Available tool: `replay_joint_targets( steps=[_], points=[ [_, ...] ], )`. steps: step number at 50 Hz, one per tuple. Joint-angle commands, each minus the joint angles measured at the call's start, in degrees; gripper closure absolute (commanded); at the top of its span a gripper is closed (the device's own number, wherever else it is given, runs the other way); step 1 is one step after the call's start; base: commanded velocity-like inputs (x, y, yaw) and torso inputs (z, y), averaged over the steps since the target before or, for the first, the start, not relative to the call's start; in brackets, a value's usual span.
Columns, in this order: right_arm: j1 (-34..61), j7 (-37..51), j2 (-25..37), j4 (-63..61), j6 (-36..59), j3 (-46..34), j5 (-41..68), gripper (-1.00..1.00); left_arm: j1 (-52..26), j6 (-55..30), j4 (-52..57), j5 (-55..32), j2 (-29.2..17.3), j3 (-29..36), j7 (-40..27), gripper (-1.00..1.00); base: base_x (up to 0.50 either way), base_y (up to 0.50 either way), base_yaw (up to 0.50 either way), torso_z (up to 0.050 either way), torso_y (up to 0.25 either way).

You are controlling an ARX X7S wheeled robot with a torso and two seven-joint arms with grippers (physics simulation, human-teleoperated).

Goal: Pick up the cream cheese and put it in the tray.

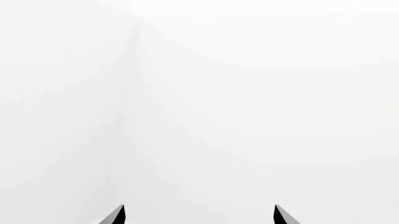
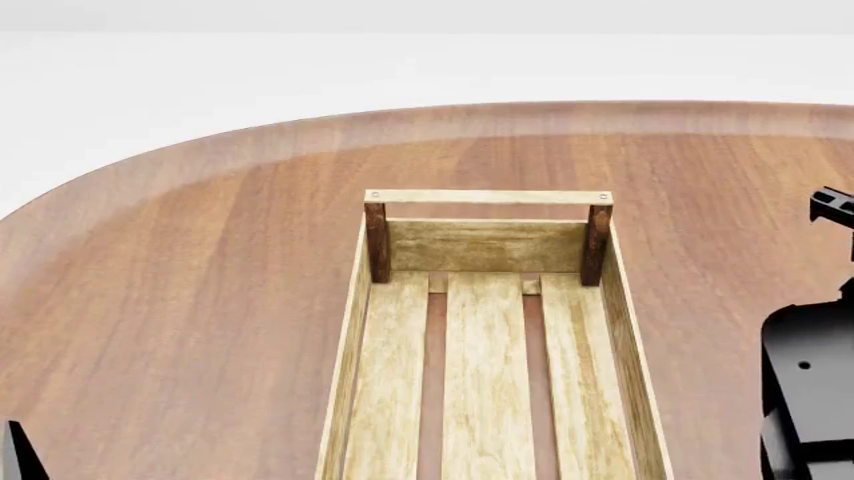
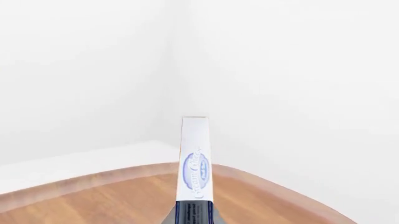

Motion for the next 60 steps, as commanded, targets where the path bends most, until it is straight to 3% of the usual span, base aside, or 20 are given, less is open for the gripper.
replay_joint_targets(
  steps=[1,28,60],
  points=[
    [4.62,-0.95,0.1,4.24,0.45,-1.29,-2.43,1.0,0.0,0.08,0.0,0.04,-0.06,0.08,-0.14,-1.0,0.0,0.0,0.0,0.0,0.0],
    [18.68,-5.84,-0.72,18.9,0.64,-7.38,-5.99,1.0,0.27,0.39,0.39,-0.11,-0.44,0.08,-0.46,-1.0,0.0,0.0,0.0,0.001,0.0],
    [24.03,-10.65,-1.55,24.97,-0.2,-8.26,-4.87,1.0,0.27,0.19,0.64,-0.22,-0.69,0.4,-0.68,-1.0,0.0,0.0,0.0,0.0,0.001]
  ],
)
